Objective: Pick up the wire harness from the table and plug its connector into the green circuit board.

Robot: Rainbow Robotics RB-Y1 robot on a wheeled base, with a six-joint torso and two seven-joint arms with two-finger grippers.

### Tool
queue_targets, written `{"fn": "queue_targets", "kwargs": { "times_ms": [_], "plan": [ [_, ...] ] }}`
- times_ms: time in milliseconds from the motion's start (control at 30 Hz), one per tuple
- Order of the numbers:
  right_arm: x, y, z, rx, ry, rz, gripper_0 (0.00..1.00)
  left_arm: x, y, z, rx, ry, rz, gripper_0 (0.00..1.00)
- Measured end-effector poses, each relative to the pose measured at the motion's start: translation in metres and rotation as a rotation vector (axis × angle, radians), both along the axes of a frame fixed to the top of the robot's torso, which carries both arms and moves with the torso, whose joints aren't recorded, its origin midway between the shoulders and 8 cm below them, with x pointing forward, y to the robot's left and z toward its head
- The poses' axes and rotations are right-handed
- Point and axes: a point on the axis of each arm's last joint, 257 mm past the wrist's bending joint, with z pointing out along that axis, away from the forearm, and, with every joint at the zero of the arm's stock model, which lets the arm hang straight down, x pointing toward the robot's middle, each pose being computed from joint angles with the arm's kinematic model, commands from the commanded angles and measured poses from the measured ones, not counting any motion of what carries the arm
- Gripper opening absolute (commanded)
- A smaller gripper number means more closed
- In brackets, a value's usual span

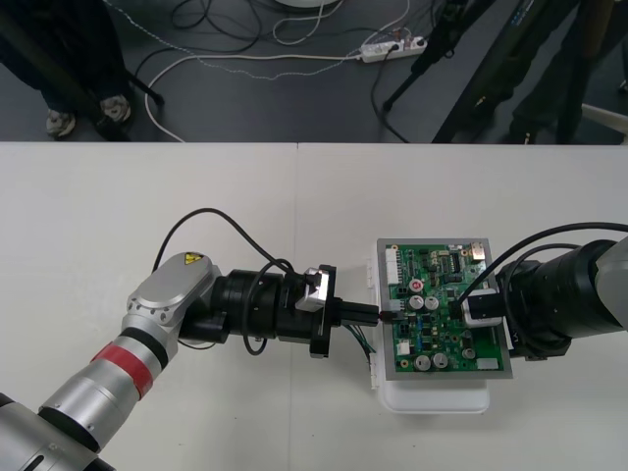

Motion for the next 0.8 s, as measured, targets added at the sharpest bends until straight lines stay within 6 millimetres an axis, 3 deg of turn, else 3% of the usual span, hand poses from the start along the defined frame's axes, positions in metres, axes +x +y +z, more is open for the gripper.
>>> {"fn": "queue_targets", "kwargs": {
  "times_ms": [300,367,433,500,800],
  "plan": [
    [0.0,0.0,0.0,0.0,0.0,0.0,1.0,0.0,0.0,-0.0001,0.0,0.0,0.0,0.02],
    [0.0,0.0,0.0,0.0,0.0,0.0,1.0,0.0,0.0,-0.0001,0.0,0.0,0.0,0.31],
    [-0.0001,0.0002,0.0,0.001,0.0,0.0,1.0,-0.0001,-0.0001,-0.0001,0.0,0.0,0.0,0.79],
    [-0.0002,0.0004,0.0,0.001,0.001,0.001,1.0,-0.0009,-0.0005,-0.0006,0.001,0.0,-0.003,1.0],
    [-0.0002,0.0004,0.0,0.001,0.001,0.001,1.0,-0.0005,-0.001,0.003,-0.012,0.006,-0.001,1.0]
  ]
}}
